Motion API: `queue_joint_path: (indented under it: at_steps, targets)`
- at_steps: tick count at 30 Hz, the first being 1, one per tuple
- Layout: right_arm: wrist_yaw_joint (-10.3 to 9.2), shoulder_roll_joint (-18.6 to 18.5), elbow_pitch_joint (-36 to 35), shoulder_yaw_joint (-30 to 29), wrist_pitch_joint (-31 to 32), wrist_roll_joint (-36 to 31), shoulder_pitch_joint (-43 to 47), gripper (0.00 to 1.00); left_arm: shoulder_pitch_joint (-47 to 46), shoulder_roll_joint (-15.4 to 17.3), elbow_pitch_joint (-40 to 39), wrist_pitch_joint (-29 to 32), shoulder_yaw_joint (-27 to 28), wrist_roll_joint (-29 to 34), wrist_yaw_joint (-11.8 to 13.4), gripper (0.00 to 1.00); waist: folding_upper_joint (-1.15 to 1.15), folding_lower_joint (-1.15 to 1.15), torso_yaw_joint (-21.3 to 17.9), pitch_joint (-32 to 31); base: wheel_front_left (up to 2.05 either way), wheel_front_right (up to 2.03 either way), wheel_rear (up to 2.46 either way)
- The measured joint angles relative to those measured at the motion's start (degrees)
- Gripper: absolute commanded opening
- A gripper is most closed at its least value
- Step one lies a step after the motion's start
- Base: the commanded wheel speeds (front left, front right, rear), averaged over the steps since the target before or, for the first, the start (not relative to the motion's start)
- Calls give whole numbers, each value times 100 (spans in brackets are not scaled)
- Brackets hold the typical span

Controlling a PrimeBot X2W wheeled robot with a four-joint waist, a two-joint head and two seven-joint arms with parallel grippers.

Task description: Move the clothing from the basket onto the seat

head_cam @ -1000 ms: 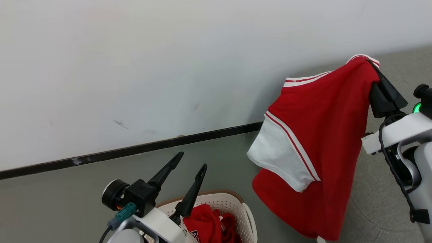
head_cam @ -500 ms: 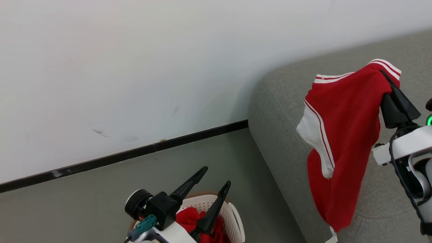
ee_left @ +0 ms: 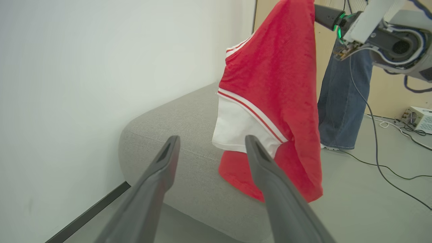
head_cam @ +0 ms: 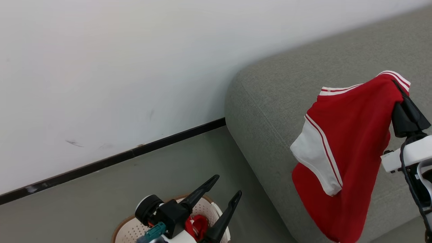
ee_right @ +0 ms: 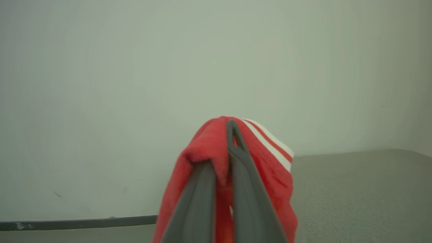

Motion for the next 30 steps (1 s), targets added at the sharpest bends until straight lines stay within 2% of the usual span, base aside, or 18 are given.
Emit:
queue_joint_path:
  at_steps: [7,12,21,30]
  targets:
    - [0,137,141,223,364,541,-169,0,15,-2,-145,-5,-42,21,0,100,0,0,-171,176,0,0,0]
    - [0,167,360,170,693,938,-1016,0,14,65,-265,-7,31,107,9,100,0,0,-178,368,0,0,0]
    - [0,-157,760,-683,1244,1043,-2963,0,-91,288,-733,-7,222,346,111,100,0,0,-51,762,0,0,0]
    - [0,-639,1446,-981,1695,681,-4102,0,-263,415,-1190,55,211,478,144,100,0,0,181,1183,0,0,0]
